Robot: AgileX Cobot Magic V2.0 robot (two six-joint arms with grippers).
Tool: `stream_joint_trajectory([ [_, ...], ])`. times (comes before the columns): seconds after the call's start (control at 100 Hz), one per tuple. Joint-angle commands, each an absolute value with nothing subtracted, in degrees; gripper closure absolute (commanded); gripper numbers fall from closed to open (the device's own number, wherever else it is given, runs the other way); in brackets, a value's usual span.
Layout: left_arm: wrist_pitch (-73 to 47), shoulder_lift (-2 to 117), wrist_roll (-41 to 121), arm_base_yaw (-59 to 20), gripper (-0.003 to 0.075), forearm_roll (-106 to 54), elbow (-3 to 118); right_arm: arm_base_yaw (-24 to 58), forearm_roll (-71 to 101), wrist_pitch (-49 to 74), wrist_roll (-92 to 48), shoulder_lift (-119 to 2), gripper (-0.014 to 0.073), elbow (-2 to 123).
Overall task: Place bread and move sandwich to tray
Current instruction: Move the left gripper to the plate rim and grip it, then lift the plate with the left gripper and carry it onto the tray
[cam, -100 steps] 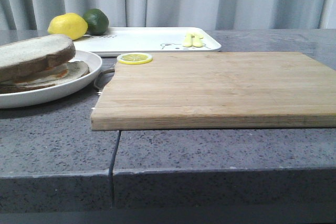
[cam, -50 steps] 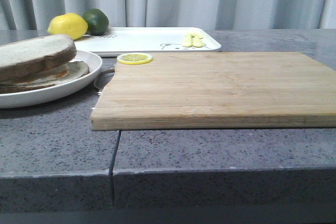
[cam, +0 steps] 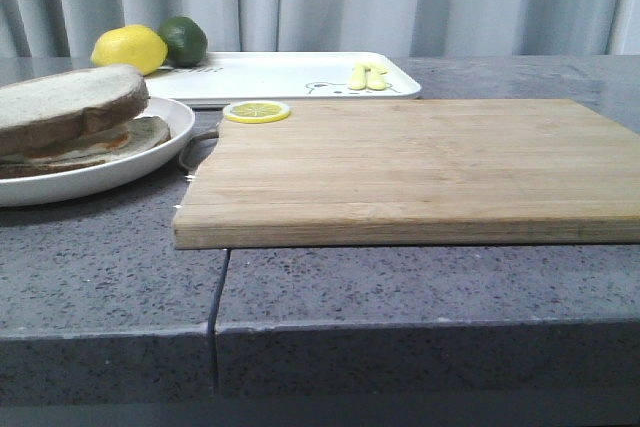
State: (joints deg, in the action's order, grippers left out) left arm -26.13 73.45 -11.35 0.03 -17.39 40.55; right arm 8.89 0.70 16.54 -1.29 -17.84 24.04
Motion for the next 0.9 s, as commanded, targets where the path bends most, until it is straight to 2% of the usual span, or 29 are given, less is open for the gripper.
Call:
stream_joint_trajectory([
  [0.0, -26.6, 73.1, -12.0, 0.1, 0.0380, -18.4, 41.5, 8.6, 0.3, 11.5, -1.6, -18.2, 0.0186, 25.5],
  [0.27, -26.6, 73.1, -12.0, 0.1, 0.0624, -21.9, 41.5, 8.6, 0.3, 11.5, -1.6, -18.2, 0.0186, 25.5],
  [0.44, -26.6, 73.1, -12.0, 0.1, 0.0741, -23.4, 41.5, 8.6, 0.3, 11.5, -1.6, -18.2, 0.0186, 25.5],
  [0.89, -25.4, 67.5, -12.0, 0.1, 0.0739, -30.7, 41.5, 8.6, 0.3, 11.5, -1.6, -18.2, 0.0186, 25.5],
])
